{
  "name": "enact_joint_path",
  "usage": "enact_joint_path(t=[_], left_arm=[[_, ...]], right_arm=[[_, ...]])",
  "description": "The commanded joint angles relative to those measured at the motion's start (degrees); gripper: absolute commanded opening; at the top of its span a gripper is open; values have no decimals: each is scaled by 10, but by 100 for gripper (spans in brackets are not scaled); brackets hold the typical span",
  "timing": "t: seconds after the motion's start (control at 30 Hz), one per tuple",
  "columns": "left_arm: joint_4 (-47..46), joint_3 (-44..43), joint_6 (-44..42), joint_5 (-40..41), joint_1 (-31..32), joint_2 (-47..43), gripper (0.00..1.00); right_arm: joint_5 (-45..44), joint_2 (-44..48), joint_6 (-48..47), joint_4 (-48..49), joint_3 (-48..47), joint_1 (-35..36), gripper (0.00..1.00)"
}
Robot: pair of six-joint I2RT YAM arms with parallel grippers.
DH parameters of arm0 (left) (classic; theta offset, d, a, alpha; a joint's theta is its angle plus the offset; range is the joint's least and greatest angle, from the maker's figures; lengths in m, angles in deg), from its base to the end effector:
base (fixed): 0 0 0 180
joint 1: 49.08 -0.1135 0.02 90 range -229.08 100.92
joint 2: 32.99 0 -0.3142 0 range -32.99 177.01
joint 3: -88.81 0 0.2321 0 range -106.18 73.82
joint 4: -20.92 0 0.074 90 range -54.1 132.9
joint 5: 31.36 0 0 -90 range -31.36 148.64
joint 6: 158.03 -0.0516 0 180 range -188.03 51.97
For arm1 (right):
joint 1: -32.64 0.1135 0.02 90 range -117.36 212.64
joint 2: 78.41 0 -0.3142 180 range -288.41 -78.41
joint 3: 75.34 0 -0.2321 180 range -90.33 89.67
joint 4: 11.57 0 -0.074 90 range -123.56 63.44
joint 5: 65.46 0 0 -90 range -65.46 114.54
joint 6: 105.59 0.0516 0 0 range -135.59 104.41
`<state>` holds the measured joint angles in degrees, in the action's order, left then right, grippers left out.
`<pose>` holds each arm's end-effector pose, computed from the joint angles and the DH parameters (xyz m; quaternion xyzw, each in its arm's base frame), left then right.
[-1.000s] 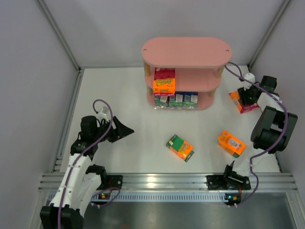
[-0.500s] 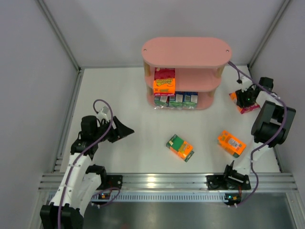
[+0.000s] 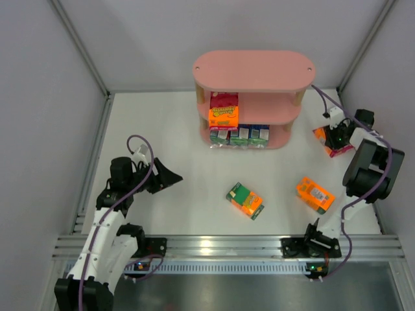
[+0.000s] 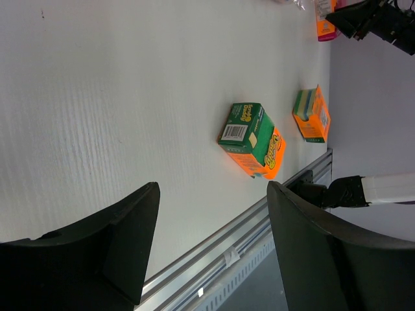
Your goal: Place and organize the cleaning sponges onto the shelf
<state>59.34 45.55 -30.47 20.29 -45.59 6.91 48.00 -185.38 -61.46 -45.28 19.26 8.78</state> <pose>0.1022 -0.0383 0.2629 -0.1006 0.8456 -0.4257 0.3059 0.3711 -0.1417 0.2290 -0.2379 0.9058 -0.0078 0.3506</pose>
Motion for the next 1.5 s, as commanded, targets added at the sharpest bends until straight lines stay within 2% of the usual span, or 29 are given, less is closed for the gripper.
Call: enact_joint_path(t=[0.0,0.1,0.33,0.4,0.5,0.53,0.63,0.7,0.77,0.8,0.87,0.9,0.97,1.0,1.07,1.1,1.17,1.2,1.3,1.47], left_arm=[[-30,0,-6,-15,2,-4,73],[-30,0,-6,-25,2,-6,73],[-30,-18,-5,-69,2,-4,73],[-31,-28,-3,-89,2,-3,74],[-32,-37,0,-116,2,1,77],[-32,-41,-1,-134,2,3,77],[-32,-49,0,-162,4,4,80],[-32,-60,1,-170,6,2,82],[-32,-69,4,-175,13,0,85],[-32,-79,6,-177,19,1,85],[-32,-87,8,-181,24,1,86],[-32,-93,12,-177,31,2,87],[-32,-95,16,-171,37,4,88],[-32,-95,20,-170,45,8,88],[-32,-98,26,-161,54,15,89],[-32,-98,30,-152,66,24,89],[-32,-107,33,-140,83,35,89],[-32,-110,37,-125,101,46,89],[-33,-122,36,-108,132,76,89],[-32,-125,38,-98,172,119,89]], right_arm=[[46,47,-21,-15,23,-35,7],[105,86,-71,-66,38,-58,3],[194,209,-312,-265,69,-65,0],[202,240,-348,-303,77,-65,0],[202,309,-428,-405,75,-58,1],[203,323,-472,-467,74,-49,0],[193,388,-539,-545,74,-24,1],[178,439,-547,-588,84,2,1],[165,470,-530,-606,96,64,2],[158,497,-494,-607,99,129,2],[157,518,-459,-604,99,199,3],[157,531,-408,-595,94,276,3],[156,536,-360,-578,91,345,3],[151,536,-313,-551,90,415,3],[134,533,-261,-513,93,493,3],[102,525,-212,-473,96,573,3],[61,510,-173,-436,102,658,3],[31,485,-158,-418,101,732,3],[24,421,-162,-410,71,794,2],[-6,376,-185,-385,33,866,2]])
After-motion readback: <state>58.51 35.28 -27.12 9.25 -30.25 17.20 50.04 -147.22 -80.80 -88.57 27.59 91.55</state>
